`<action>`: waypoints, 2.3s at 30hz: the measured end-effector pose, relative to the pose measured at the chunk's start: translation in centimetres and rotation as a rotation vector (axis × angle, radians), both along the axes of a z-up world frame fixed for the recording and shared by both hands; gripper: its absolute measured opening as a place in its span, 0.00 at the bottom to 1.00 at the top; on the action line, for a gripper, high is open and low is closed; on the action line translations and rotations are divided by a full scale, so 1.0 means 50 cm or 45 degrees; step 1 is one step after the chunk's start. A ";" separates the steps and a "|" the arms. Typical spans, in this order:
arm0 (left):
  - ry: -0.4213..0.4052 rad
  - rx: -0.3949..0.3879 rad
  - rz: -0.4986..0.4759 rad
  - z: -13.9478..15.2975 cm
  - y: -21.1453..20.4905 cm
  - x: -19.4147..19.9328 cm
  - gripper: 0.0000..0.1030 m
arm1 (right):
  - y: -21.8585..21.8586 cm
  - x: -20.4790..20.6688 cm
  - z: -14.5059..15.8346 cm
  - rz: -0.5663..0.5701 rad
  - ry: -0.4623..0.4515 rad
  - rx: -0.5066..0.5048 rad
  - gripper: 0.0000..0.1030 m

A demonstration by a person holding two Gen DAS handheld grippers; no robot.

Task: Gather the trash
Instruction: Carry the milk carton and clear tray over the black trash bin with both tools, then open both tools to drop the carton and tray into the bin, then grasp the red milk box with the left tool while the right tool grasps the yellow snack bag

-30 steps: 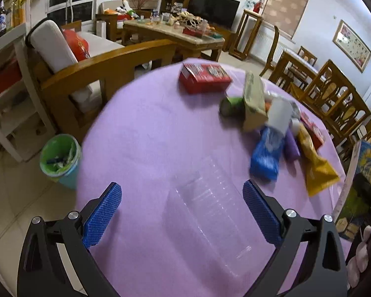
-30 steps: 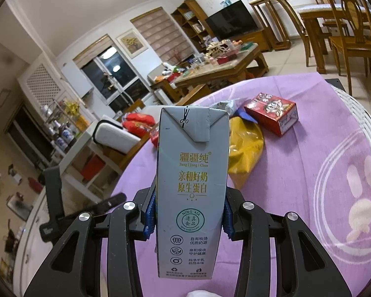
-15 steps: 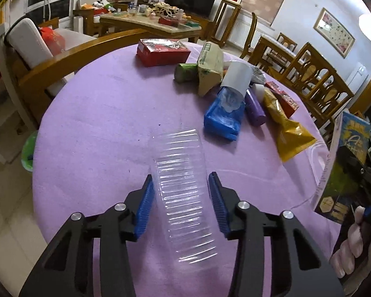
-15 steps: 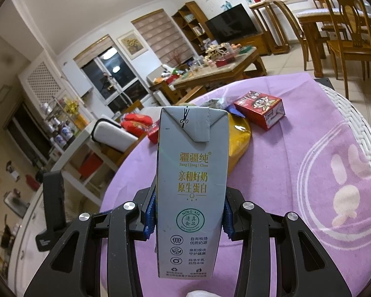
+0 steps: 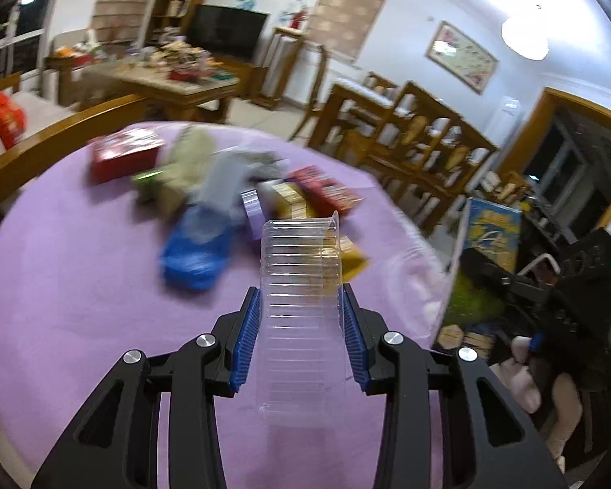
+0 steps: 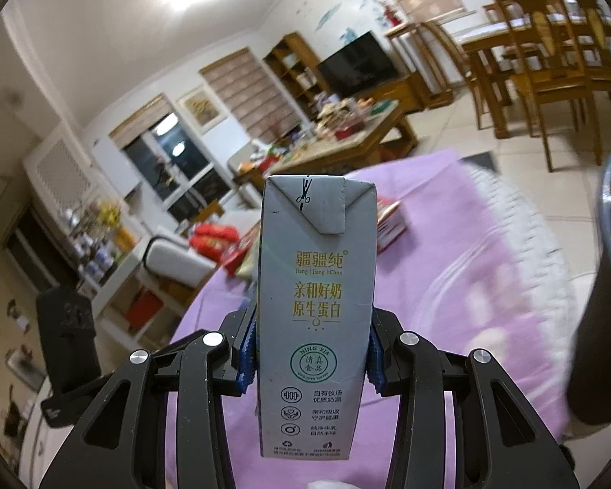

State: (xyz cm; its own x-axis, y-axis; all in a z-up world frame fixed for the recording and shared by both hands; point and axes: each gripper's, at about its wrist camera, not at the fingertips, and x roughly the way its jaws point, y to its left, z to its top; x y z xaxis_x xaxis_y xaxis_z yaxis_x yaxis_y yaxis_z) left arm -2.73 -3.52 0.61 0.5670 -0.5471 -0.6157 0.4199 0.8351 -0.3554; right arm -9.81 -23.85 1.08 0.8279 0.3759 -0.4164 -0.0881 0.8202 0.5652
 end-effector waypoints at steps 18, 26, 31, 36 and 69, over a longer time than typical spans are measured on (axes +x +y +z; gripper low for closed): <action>0.005 -0.132 -0.649 0.018 -0.548 0.004 0.37 | -0.472 -0.206 -0.012 -0.775 0.159 -0.220 0.40; 0.057 0.028 -0.757 -0.062 -0.735 0.008 0.37 | -0.512 -0.208 -0.098 -0.729 0.339 -0.311 0.40; 0.088 0.138 -0.752 -0.099 -0.770 0.008 0.37 | -0.507 -0.157 -0.129 -0.697 0.440 -0.358 0.40; 0.109 0.199 -0.744 -0.115 -0.768 0.016 0.37 | -0.509 -0.131 -0.153 -0.686 0.500 -0.367 0.40; -0.288 0.164 -0.260 0.043 -0.343 0.047 0.95 | -0.323 -0.077 -0.042 -0.532 0.165 -0.387 0.95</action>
